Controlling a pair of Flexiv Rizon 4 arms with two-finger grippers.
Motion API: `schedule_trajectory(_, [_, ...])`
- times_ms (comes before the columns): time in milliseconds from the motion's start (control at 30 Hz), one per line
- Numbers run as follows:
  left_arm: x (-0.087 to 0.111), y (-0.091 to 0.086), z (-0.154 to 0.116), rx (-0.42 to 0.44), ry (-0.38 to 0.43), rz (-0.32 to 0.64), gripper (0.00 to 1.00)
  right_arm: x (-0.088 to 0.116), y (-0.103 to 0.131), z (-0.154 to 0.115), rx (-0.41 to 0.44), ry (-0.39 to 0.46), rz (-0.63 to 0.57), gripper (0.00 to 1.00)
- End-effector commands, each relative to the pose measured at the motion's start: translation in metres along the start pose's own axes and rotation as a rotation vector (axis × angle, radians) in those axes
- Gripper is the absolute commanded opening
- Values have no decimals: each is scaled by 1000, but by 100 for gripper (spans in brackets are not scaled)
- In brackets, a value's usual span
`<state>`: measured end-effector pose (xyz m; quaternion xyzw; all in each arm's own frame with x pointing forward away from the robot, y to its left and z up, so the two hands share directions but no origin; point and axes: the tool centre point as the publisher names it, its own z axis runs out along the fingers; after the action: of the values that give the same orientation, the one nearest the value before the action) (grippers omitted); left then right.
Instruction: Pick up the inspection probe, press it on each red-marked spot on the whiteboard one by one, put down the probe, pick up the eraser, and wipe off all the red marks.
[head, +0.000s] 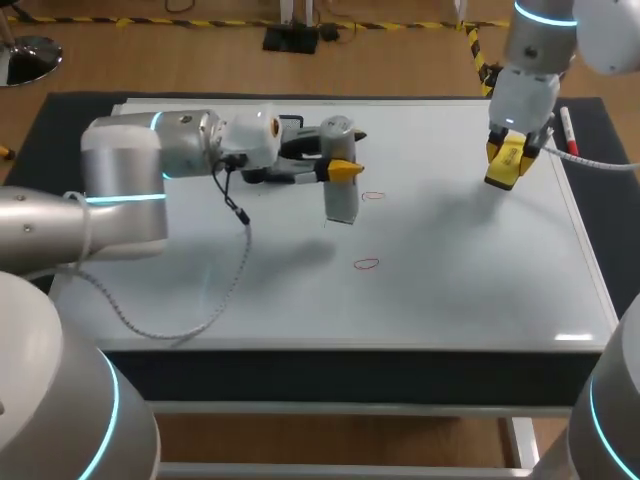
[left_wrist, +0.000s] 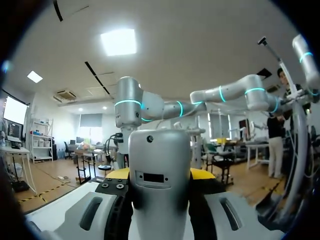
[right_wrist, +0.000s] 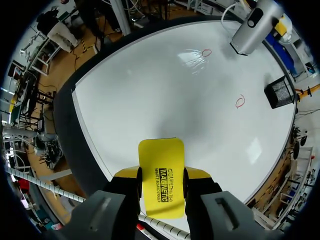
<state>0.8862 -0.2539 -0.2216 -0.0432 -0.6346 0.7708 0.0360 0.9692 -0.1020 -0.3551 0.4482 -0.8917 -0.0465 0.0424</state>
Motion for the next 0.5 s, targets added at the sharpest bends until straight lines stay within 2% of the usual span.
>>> schedule_trajectory(33, [-11,10,14,16,-19,-10,0,0,-1,-1,2,3,-2,0])
schedule_trajectory(233, [-28,17,29,2,-57,-13,0,0,-1,-1,2,3,-2,0])
schedule_trajectory(367, [-39,22,36,-18,-114,-15,0,0,-1,-1,2,3,-2,0])
schedule_trajectory(500, [-49,28,39,-1,-146,-13,0,0,-1,-1,2,3,-2,0])
